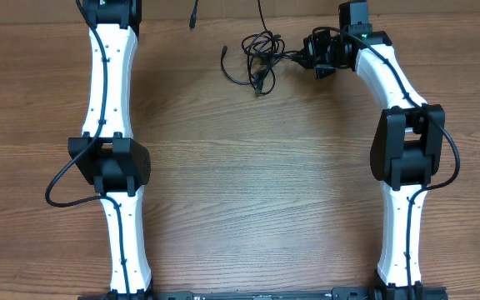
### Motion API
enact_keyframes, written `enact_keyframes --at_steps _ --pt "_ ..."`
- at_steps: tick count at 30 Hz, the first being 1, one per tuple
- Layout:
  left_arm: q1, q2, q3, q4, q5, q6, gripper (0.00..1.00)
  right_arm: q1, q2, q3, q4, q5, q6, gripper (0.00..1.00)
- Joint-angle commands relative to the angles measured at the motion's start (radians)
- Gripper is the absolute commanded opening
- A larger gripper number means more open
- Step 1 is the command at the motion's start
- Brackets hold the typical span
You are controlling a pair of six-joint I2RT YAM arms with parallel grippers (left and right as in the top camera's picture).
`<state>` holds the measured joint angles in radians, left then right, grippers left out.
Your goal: Untangle cables
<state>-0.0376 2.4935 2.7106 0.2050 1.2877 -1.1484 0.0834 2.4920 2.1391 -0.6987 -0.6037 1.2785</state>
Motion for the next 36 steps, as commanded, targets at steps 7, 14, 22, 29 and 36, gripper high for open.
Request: enact_keyframes --at_steps 7,14,22,29,36 --pt "0.006 -0.005 0.023 0.002 0.014 0.031 0.04 -0.101 -0.03 0.075 0.06 -0.15 -0.187 0.04" --pt "0.006 -0.005 0.023 -0.043 0.01 0.077 0.04 -0.153 -0.101 0.122 0.06 -0.16 -0.275 0.04" --pt "0.017 -0.005 0.023 -0.212 -0.052 0.172 0.04 -0.187 -0.199 0.182 0.059 -0.161 -0.376 0.04" --pt "0.054 -0.005 0.023 -0.212 -0.072 0.173 0.04 -0.259 -0.303 0.186 0.013 -0.148 -0.51 0.04" --pt "0.082 -0.005 0.023 -0.239 -0.099 0.173 0.04 -0.415 -0.365 0.186 -0.14 -0.138 -0.605 0.04"
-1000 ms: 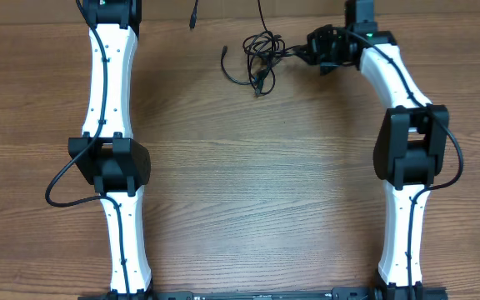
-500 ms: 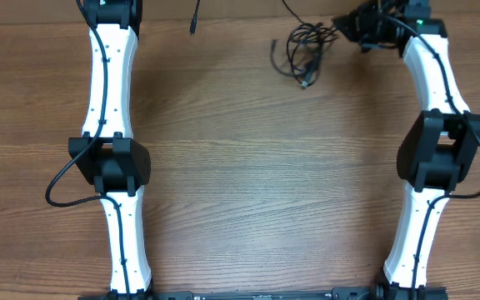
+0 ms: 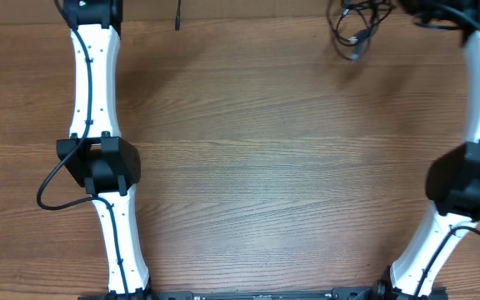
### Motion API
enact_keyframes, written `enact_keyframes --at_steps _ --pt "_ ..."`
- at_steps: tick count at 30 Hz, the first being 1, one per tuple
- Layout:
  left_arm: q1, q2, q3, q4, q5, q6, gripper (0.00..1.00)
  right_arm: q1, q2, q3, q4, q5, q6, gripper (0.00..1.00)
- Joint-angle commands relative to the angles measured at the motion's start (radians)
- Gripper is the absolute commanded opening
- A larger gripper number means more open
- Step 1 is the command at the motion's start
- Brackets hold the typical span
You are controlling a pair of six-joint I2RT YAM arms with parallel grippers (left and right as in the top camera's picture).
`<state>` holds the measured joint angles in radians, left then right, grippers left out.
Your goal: Untangle cables
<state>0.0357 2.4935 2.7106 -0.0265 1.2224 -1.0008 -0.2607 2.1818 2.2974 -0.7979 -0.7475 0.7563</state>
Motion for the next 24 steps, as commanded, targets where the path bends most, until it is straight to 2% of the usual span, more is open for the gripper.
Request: enact_keyframes --at_steps 1,9,15,24 --pt "0.01 -0.005 0.023 -0.008 -0.039 0.026 0.04 -0.091 -0.059 0.027 -0.061 0.006 -0.098 0.04" --pt "0.011 -0.005 0.023 -0.016 -0.087 0.026 0.04 -0.229 -0.063 0.027 -0.204 0.056 -0.194 0.04" --pt "0.01 -0.005 0.023 -0.023 -0.09 0.025 0.04 -0.3 -0.063 0.027 -0.246 0.087 -0.241 0.04" --pt "0.01 -0.005 0.023 -0.023 -0.105 0.023 0.04 -0.369 -0.063 0.027 -0.317 0.247 -0.291 0.04"
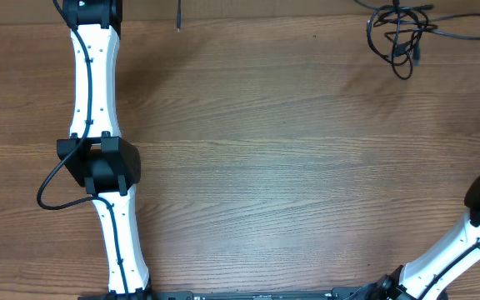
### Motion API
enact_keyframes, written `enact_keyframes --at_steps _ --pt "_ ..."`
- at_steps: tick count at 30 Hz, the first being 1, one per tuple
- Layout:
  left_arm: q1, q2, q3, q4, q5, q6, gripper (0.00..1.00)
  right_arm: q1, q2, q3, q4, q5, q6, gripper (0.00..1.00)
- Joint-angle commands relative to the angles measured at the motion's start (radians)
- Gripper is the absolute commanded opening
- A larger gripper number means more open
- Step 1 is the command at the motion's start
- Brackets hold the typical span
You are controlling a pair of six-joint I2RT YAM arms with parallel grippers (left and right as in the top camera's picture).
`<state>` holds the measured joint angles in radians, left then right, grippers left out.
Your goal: Untangle cables
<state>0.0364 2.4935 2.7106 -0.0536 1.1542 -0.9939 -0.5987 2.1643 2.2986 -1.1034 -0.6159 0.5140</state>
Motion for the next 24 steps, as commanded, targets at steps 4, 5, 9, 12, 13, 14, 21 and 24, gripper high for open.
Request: enact_keyframes --at_steps 4,5,9,12,13,14,21,24 --pt "0.009 -0.005 0.023 0.004 -0.037 0.014 0.04 -0.066 -0.046 0.026 -0.05 0.225 -0.053 0.04" --pt "0.009 -0.005 0.023 0.005 -0.037 0.014 0.04 -0.075 -0.046 0.026 -0.055 0.24 -0.053 0.04" --pt "0.009 -0.005 0.023 0.004 -0.041 0.014 0.04 -0.121 -0.046 0.026 -0.064 0.261 -0.078 0.04" --pt "0.009 -0.005 0.023 0.004 -0.044 0.014 0.04 -0.155 -0.046 0.026 -0.066 0.287 -0.078 0.04" --pt "0.009 -0.005 0.023 0.004 -0.045 0.014 0.04 -0.167 -0.046 0.026 -0.066 0.296 -0.078 0.04" --pt "0.009 -0.005 0.023 0.004 -0.047 0.013 0.04 -0.177 -0.046 0.026 -0.066 0.303 -0.078 0.04" --pt "0.008 -0.005 0.023 0.004 -0.053 0.013 0.04 -0.215 -0.046 0.026 -0.098 0.309 -0.082 0.04" --pt "0.006 -0.005 0.023 0.004 -0.061 0.014 0.04 -0.198 -0.046 0.026 -0.134 0.303 -0.119 0.04"
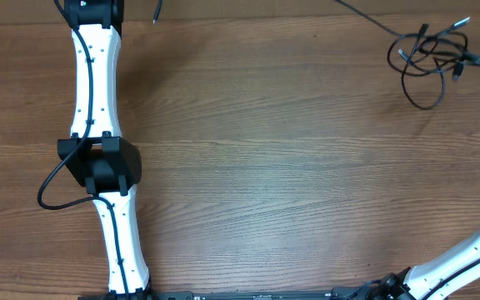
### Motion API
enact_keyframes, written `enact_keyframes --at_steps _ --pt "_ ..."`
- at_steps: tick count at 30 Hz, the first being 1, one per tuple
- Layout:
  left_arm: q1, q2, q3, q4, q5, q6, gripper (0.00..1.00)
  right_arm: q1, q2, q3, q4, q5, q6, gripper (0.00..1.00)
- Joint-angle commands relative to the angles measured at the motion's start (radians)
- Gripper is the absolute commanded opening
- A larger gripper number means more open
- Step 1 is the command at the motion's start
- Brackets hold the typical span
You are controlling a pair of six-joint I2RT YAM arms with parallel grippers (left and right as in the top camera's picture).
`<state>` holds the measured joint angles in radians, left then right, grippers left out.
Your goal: Untangle cables
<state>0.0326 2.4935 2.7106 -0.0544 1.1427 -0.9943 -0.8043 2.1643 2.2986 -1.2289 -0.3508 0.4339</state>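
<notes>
A tangle of thin black cables (430, 63) lies on the wooden table (265, 167) at the far right. One strand (365, 17) runs from it up-left to the top edge. Another strand leads off the right edge. A loose black cable end (157, 11) pokes in at the top left, beside my left arm (90, 83). That arm reaches out past the top edge, so its gripper is out of view. Of my right arm only a white link (465, 257) shows at the bottom right. Its gripper is out of view too.
My left arm's elbow (100, 161) and its looping black hose (52, 187) sit over the left part of the table. The arms' base rail (257, 295) runs along the near edge.
The cable tangle sits further right and a little nearer than before, more spread out. A long strand now stretches from it to the top edge. The loose end at top left has shifted left.
First my right gripper was at the right side of the tangle at the far middle of the table. Later the tangle was further right, with my right arm swung outward. Then the gripper was at the right edge, and now the tangle lies at the far right.
</notes>
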Motion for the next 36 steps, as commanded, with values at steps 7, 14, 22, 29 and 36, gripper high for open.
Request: enact_keyframes --at_steps 7,14,22,29,36 --pt "-0.006 -0.005 0.023 0.005 -0.056 0.015 0.04 0.099 -0.046 0.026 -0.035 0.036 -0.063 0.04" --pt "-0.021 -0.005 0.023 0.005 -0.055 0.015 0.04 0.178 -0.046 0.026 -0.03 0.036 -0.069 0.04" --pt "-0.031 -0.005 0.023 0.005 -0.054 0.015 0.04 0.252 -0.046 0.026 -0.055 0.035 -0.082 0.04" --pt "-0.034 -0.005 0.023 0.005 -0.053 0.016 0.2 0.371 -0.045 0.026 -0.062 0.036 -0.102 0.04" --pt "-0.034 -0.005 0.023 0.006 -0.053 0.019 0.99 0.456 -0.045 0.026 -0.058 0.036 -0.102 0.04"
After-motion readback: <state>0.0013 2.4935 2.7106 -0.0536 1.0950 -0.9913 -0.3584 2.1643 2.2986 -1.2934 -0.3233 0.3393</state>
